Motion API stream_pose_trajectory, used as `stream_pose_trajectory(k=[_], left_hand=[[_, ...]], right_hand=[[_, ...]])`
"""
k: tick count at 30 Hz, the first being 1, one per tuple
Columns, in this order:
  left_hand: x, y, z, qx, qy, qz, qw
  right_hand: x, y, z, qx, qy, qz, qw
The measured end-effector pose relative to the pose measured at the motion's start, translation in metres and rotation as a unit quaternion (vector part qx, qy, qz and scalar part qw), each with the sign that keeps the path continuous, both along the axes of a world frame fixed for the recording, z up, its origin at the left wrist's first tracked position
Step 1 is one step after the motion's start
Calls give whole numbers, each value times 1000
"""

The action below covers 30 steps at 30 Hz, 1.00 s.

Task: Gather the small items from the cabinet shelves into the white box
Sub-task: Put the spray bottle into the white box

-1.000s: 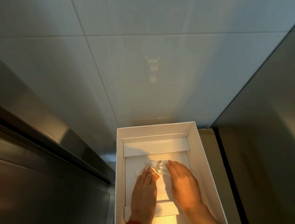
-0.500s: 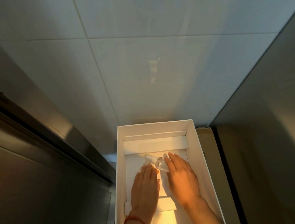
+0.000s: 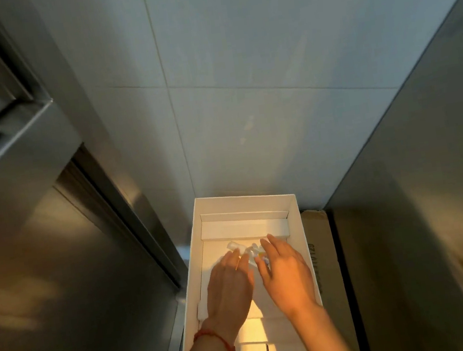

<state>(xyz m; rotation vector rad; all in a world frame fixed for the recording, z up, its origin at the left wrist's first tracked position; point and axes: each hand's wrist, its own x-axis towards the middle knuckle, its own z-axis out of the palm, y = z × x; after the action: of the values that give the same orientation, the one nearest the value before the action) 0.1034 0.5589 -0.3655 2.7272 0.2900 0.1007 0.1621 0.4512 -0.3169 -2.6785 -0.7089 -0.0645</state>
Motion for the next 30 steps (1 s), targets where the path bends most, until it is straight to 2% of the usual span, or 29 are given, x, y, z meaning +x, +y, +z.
stream_pose_trajectory(k=[4, 6, 8, 11, 22, 30], left_hand=[[-5, -5, 37, 19, -54, 21, 998], [-10, -9, 64, 7, -35, 38, 999], [-13, -12, 90, 41, 18, 59, 997], [-25, -10, 114, 61, 75, 78, 992], [-72, -15, 194, 54, 20, 75, 995], [-108, -24, 245, 74, 13, 77, 994]], right_hand=[[-5, 0, 26, 21, 32, 2, 999], [-8, -1, 40, 33, 28, 4, 999], [-12, -2, 55, 23, 73, 8, 997], [-20, -2, 75, 38, 83, 0, 996], [-68, -14, 146, 52, 65, -12, 996], [-109, -27, 193, 49, 52, -15, 997]])
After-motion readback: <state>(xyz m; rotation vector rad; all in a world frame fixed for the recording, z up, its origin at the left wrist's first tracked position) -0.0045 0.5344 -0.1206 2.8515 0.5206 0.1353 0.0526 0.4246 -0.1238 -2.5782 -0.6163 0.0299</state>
